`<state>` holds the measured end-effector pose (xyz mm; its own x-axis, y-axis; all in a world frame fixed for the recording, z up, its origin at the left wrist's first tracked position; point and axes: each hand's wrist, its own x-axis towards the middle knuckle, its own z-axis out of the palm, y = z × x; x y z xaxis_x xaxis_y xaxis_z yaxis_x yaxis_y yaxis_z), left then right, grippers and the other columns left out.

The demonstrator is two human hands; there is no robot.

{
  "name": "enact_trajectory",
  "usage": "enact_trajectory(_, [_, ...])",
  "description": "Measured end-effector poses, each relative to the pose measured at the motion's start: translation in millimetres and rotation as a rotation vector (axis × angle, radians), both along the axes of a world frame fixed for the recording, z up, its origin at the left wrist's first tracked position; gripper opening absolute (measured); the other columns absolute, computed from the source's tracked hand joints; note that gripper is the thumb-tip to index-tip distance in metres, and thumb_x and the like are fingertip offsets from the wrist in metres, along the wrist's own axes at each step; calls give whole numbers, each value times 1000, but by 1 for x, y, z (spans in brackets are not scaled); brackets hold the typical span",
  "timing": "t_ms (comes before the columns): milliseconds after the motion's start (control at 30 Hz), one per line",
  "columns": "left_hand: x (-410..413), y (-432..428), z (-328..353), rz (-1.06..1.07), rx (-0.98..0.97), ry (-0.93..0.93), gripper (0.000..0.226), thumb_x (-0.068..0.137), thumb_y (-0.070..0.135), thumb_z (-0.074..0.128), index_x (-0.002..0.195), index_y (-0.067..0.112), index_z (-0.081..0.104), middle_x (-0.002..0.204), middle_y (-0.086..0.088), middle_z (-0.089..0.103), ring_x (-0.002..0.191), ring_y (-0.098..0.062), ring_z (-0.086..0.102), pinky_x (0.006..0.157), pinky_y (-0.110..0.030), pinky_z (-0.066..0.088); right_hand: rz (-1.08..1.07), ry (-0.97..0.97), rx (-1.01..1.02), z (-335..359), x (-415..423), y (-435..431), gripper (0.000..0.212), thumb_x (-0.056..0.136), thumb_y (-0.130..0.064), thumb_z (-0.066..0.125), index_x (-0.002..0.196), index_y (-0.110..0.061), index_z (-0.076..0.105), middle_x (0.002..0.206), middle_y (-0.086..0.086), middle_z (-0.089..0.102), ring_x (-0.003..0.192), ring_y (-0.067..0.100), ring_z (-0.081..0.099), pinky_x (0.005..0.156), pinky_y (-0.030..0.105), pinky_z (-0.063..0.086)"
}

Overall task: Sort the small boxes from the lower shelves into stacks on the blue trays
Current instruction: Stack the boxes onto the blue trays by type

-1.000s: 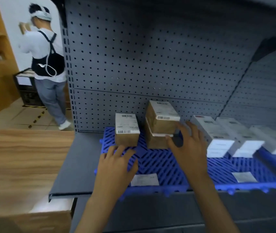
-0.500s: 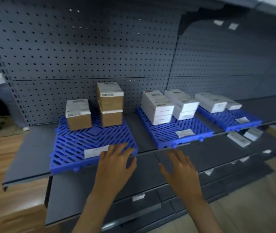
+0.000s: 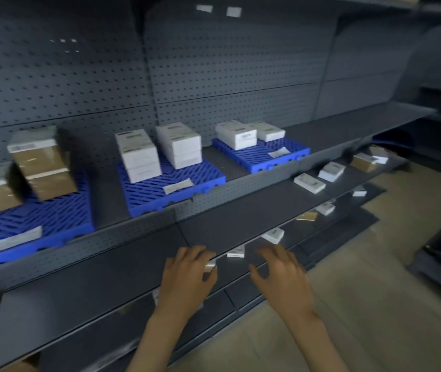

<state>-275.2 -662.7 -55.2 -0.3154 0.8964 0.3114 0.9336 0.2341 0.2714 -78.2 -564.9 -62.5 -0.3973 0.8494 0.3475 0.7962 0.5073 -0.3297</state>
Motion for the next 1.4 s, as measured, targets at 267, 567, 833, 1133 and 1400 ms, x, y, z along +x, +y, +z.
enact_trajectory(267, [83,95,-19,-163,-51,17,33,90,45,64,121,36,68,127,15,65,109,-17,60,77,-42,52,-137,-27,-39,-10,90,61,35,84,-47,71,115,-31,69,118,-8,64,101,22,65,76,39,59])
enact_trajectory(567, [133,235,-40,-278,-49,-69,37,91,48,53,124,35,65,128,14,63,114,-15,59,86,-39,52,-230,-109,-65,-14,143,173,35,87,-50,67,119,-37,67,123,-13,63,104,17,66,77,37,59])
enact_trajectory(833, [168,348,-46,-332,-56,-111,37,96,49,50,130,36,61,135,17,58,120,-13,54,94,-38,49,-298,-136,-90,-10,178,266,30,88,-49,67,115,-38,66,123,-15,61,102,16,64,68,35,58])
enact_trajectory(1133, [224,456,-44,-354,-67,-114,37,98,46,51,132,34,60,135,16,58,123,-10,52,95,-38,50,-297,-133,-113,-20,234,372,30,91,-49,64,116,-35,66,122,-12,62,101,17,65,66,34,58])
enact_trajectory(1400, [296,560,-45,-274,-118,-53,38,99,47,51,135,35,58,136,19,56,118,-11,52,94,-35,49,-204,-72,-103,-35,299,493,28,84,-41,75,109,-29,71,111,-6,68,91,20,68,65,34,57])
